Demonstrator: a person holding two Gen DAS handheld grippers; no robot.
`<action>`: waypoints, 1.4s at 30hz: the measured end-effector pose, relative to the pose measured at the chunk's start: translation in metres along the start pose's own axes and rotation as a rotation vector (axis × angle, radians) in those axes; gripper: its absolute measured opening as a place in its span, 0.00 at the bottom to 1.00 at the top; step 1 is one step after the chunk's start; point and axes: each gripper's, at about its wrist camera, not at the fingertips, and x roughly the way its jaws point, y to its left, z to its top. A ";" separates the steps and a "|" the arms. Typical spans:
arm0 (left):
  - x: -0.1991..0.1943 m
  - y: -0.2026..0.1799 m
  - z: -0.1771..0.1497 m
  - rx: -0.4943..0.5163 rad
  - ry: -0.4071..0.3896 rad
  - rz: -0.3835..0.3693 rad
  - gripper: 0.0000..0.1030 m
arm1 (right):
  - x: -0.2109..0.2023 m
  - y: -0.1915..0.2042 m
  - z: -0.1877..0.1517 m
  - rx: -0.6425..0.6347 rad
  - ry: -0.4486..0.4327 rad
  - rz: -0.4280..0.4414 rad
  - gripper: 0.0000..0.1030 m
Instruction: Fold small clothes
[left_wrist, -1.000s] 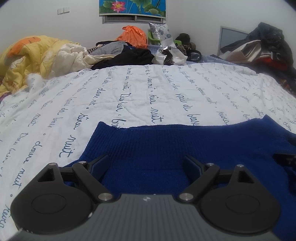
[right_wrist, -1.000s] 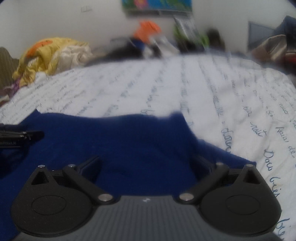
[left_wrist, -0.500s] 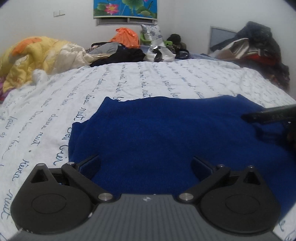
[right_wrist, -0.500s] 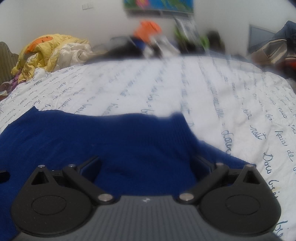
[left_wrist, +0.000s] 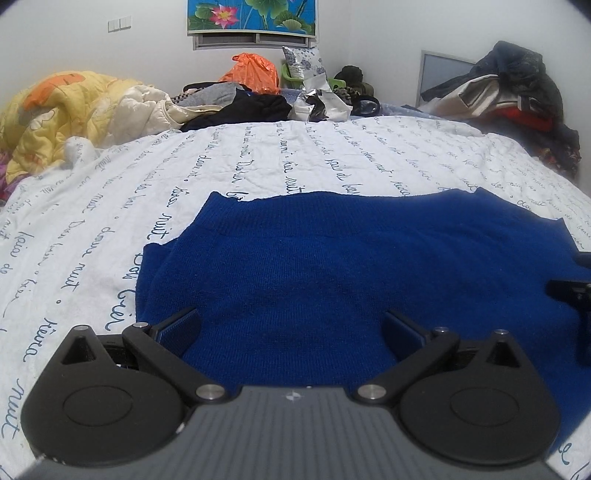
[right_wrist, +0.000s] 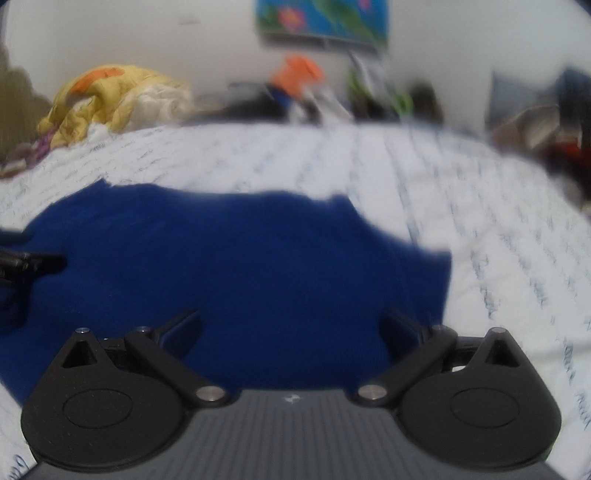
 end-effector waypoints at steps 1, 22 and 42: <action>-0.001 -0.001 0.000 0.002 -0.003 0.005 1.00 | 0.001 0.003 0.001 -0.015 0.003 -0.013 1.00; -0.059 -0.018 -0.044 -0.005 0.032 -0.020 1.00 | -0.022 0.001 -0.004 0.033 -0.021 -0.022 1.00; -0.107 0.077 -0.065 -0.859 0.025 -0.076 1.00 | -0.040 0.014 -0.034 -0.005 0.019 -0.041 1.00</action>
